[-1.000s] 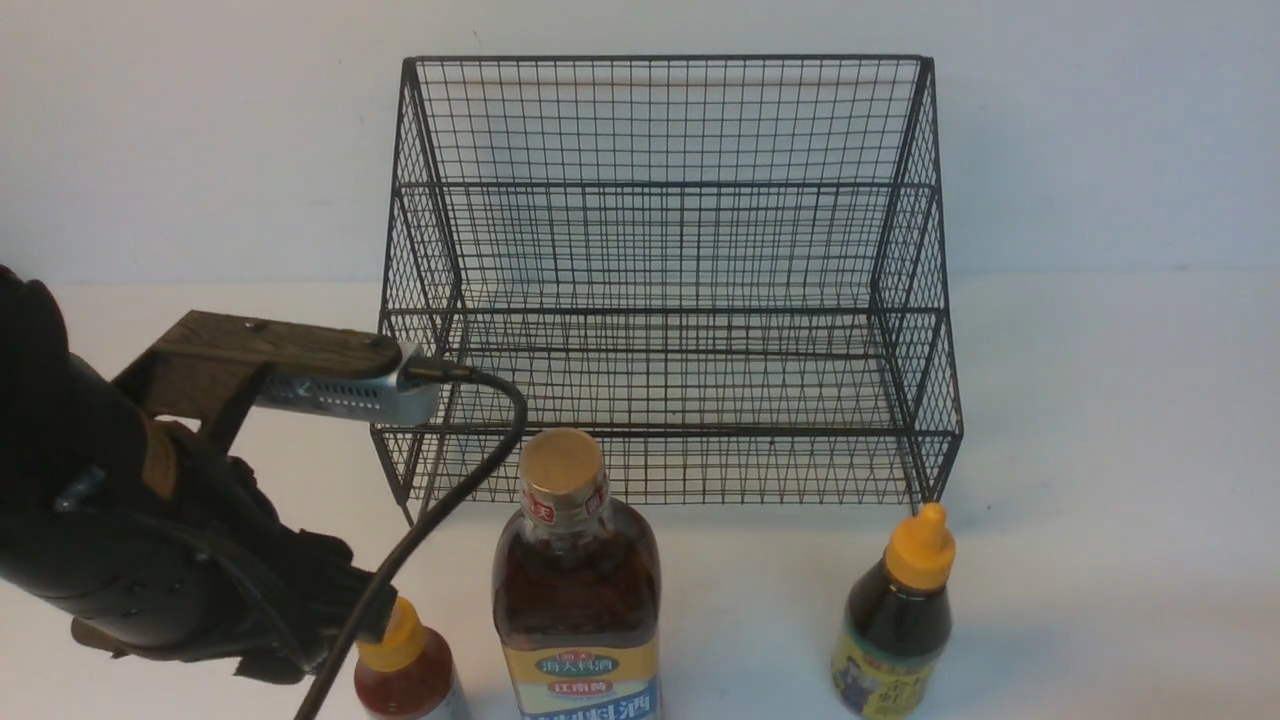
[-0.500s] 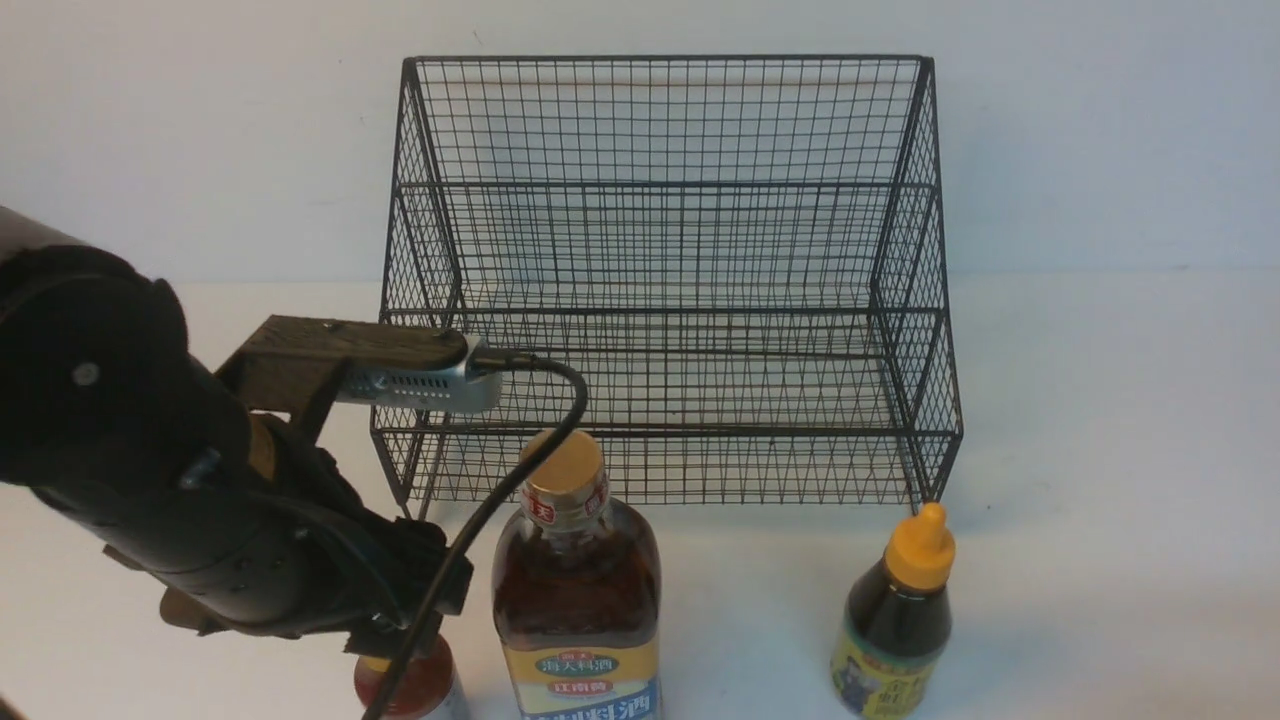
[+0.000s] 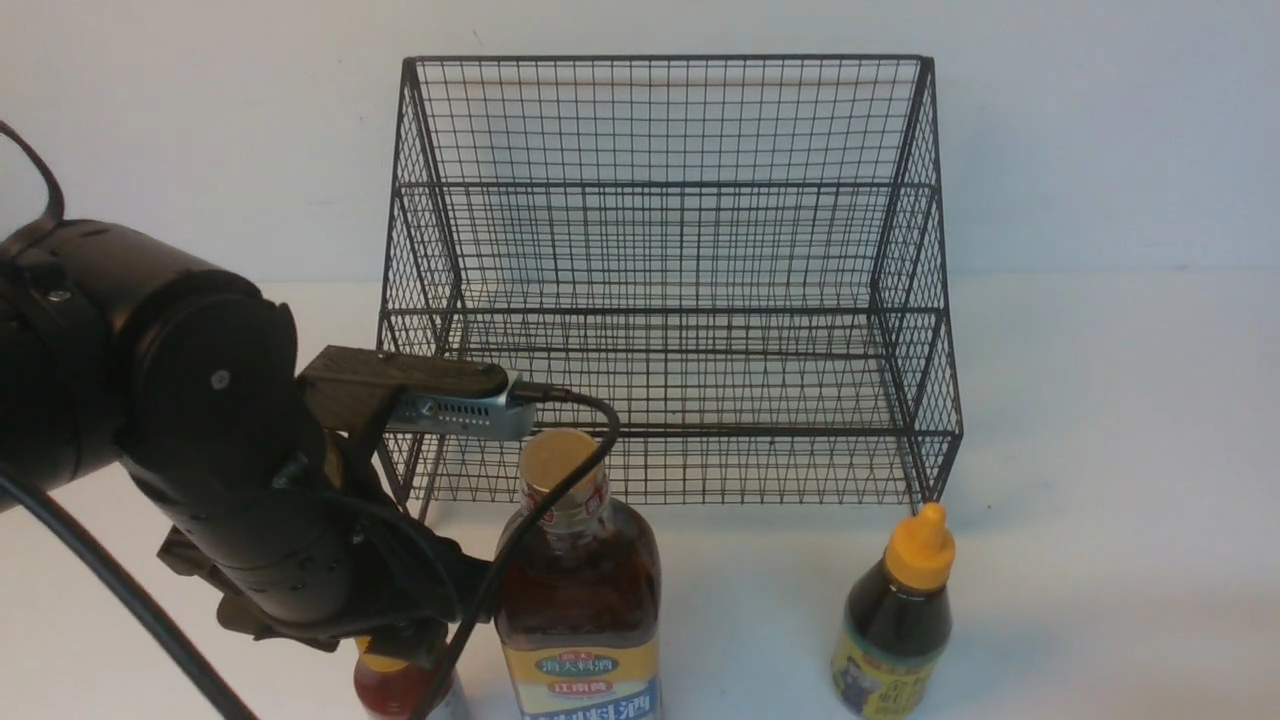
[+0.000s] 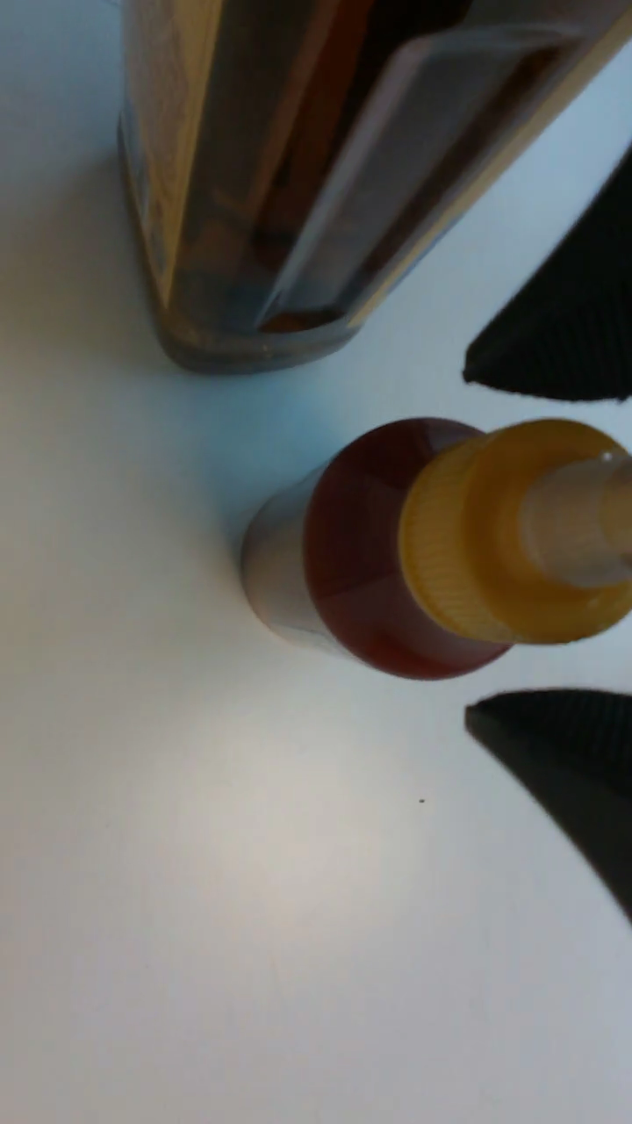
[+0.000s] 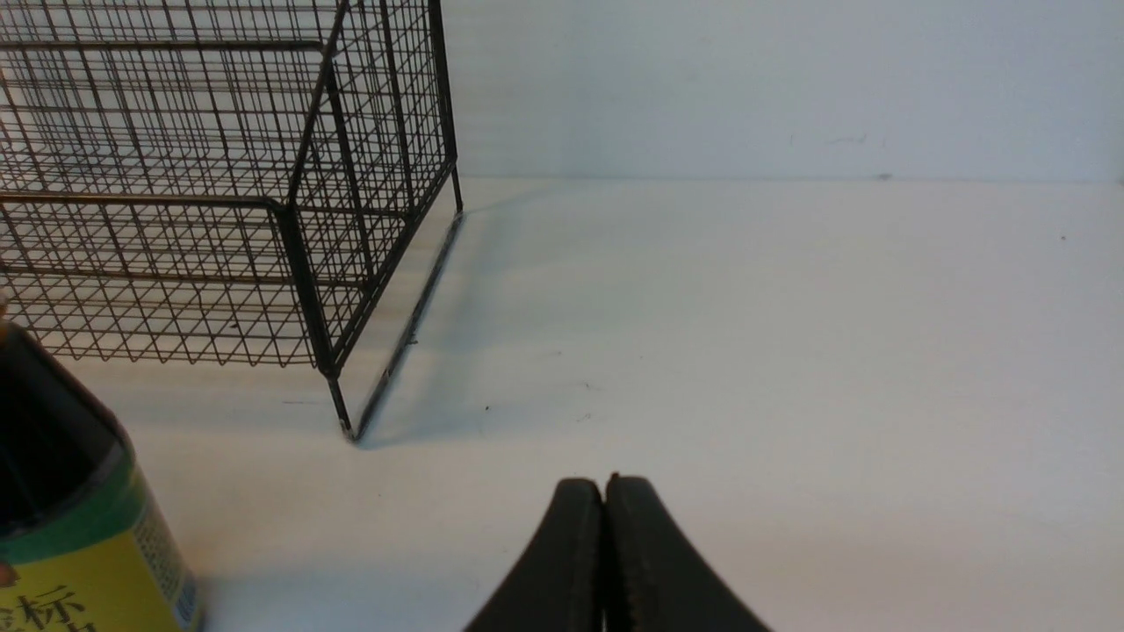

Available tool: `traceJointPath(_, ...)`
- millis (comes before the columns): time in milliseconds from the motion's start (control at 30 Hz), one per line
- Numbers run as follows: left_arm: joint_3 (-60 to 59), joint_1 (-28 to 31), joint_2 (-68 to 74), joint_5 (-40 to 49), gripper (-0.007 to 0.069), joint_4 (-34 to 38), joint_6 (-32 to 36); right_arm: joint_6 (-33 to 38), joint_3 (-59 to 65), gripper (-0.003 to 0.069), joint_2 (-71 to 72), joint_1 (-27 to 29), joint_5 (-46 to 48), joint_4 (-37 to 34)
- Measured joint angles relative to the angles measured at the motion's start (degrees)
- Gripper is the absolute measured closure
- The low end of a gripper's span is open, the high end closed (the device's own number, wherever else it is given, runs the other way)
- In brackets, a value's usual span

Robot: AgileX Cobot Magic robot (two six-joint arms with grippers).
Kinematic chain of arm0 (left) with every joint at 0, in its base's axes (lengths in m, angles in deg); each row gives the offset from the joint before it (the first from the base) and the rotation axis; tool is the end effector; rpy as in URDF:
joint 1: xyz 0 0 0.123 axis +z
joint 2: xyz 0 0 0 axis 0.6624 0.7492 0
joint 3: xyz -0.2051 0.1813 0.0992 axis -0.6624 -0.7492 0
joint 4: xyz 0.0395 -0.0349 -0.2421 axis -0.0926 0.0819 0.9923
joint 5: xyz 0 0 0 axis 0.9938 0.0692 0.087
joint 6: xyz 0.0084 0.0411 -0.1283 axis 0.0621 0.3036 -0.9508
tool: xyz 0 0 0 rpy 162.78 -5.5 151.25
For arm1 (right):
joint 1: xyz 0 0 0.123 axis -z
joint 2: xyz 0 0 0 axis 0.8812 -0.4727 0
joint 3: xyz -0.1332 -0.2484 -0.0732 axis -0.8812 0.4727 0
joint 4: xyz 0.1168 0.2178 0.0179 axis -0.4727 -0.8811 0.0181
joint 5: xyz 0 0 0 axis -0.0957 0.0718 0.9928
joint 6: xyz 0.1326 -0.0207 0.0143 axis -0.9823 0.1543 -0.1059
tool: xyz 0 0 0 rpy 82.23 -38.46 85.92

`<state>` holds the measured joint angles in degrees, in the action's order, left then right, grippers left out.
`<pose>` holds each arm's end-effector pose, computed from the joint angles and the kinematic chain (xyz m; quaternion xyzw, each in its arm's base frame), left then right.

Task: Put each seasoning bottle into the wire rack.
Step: Use the left arm to grab the condiment bottle closest to it, then use the left arm to put the condiment bottle back on the shelf

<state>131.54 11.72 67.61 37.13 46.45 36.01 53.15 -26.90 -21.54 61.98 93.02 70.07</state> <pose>0.2195 -0.1295 0.2226 0.0814 0.9916 -0.0540 0.0852 0.0838 0.0113 0.1594 -0.0171 0.8045 0.0385 0.5925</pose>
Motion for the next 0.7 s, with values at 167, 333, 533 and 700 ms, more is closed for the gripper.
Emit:
traceJointPath(167,0.0,0.0,0.0,0.1,0.035,-0.1,0.0,0.0,0.0,0.0666,0.0,0.0,0.0,0.0)
traceJointPath(333,1.7,0.0,0.2,2.8,0.0349,-1.7,0.1,0.0,0.0,0.0666,0.0,0.0,0.0,0.0)
traceJointPath(533,16.3,0.0,0.3,11.5,0.0349,-8.3,0.1,0.0,0.0,0.0666,0.0,0.0,0.0,0.0)
traceJointPath(700,30.2,0.0,2.9,11.8,0.0349,-9.9,0.1,0.0,0.0,0.0666,0.0,0.0,0.0,0.0)
